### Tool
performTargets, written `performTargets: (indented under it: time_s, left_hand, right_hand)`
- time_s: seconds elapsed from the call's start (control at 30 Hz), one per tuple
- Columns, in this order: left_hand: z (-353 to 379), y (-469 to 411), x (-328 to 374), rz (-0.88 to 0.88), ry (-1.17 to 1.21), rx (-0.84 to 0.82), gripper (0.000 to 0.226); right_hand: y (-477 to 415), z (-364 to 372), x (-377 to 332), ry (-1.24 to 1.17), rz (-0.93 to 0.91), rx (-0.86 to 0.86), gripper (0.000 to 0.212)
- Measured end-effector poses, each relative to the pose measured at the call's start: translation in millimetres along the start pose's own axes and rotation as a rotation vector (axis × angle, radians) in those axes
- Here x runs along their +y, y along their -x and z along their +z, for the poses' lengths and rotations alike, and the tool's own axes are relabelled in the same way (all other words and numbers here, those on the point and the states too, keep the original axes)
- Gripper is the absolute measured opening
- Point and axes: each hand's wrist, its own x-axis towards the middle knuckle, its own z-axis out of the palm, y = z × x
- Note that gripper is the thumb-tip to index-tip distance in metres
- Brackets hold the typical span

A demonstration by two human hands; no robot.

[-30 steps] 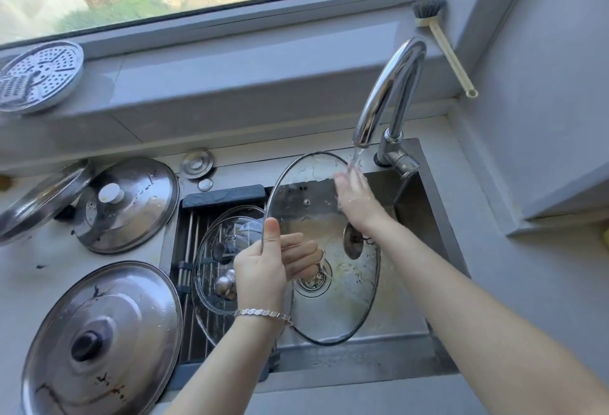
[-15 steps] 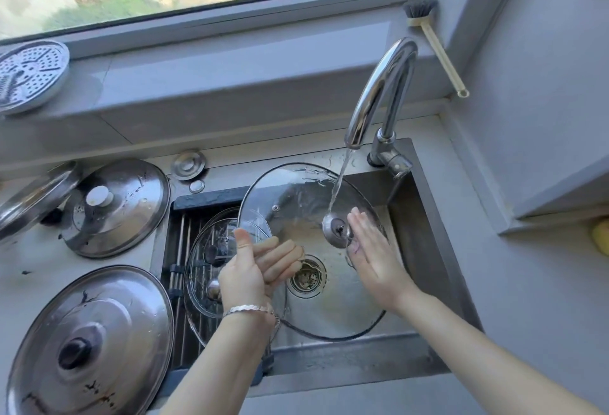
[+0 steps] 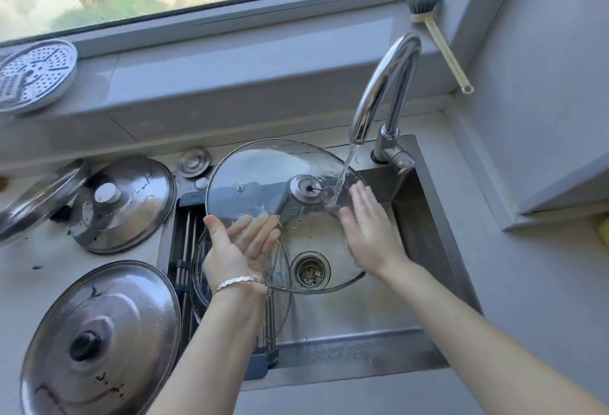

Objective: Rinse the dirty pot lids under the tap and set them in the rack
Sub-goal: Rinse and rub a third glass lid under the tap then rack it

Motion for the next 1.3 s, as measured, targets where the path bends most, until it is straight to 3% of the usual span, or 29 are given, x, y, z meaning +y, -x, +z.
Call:
performTargets:
  time_s: [0.07, 0.2, 0.37, 0.5, 0.63, 0.77, 0.8, 1.03, 1.3]
  left_hand:
    - [-0.8, -0.7, -0.7, 0.012, 0.007, 0.015, 0.056]
    - [3.5, -4.2, 1.3, 0.019, 0.018, 0.035, 0.055]
    - [1.0, -5.4, 0.4, 0.015, 0.033, 0.046, 0.054]
    - [-0.8, -5.3, -1.3, 0.016, 0.027, 0.041, 0.055]
    - [1.5, -3.1, -4.8, 0.006, 0.048, 0.039, 0.056]
    - [6.6, 3.7, -10.1, -0.025, 0.012, 0.036, 0.051]
    - [7.9, 6.6, -11.8, -0.036, -0.003, 0.032, 0.05]
    - [15.2, 23.5, -28.8, 0.002, -0.144, -0.066, 0.052]
    - [16.0, 8.5, -9.7, -0.018, -0.135, -0.093, 0.054]
  right_hand:
    - [0.6, -4.0, -8.0, 0.05, 0.022, 0.009, 0.061]
    - [28.6, 18.7, -29.9, 0.206, -0.374, -0.065, 0.065]
    - [16.0, 0.5, -15.4, 0.124, -0.137, -0.042, 0.062]
    - [36.3, 10.9, -21.6, 0.188, -0.493, -0.099, 0.058]
    - [27.0, -4.4, -22.0, 0.099, -0.293, -0.073, 0.058]
    - [33.9, 4.2, -52.0, 0.26, -0.663, -0.093, 0.052]
    - [29.2, 3.9, -58.9, 0.286, -0.686, -0.099, 0.051]
    - [-31.3, -14.8, -84.3, 0.386, -0.432, -0.106, 0.054]
    - [33.1, -4.8, -47.3, 0.393, -0.781, -0.008, 0.049]
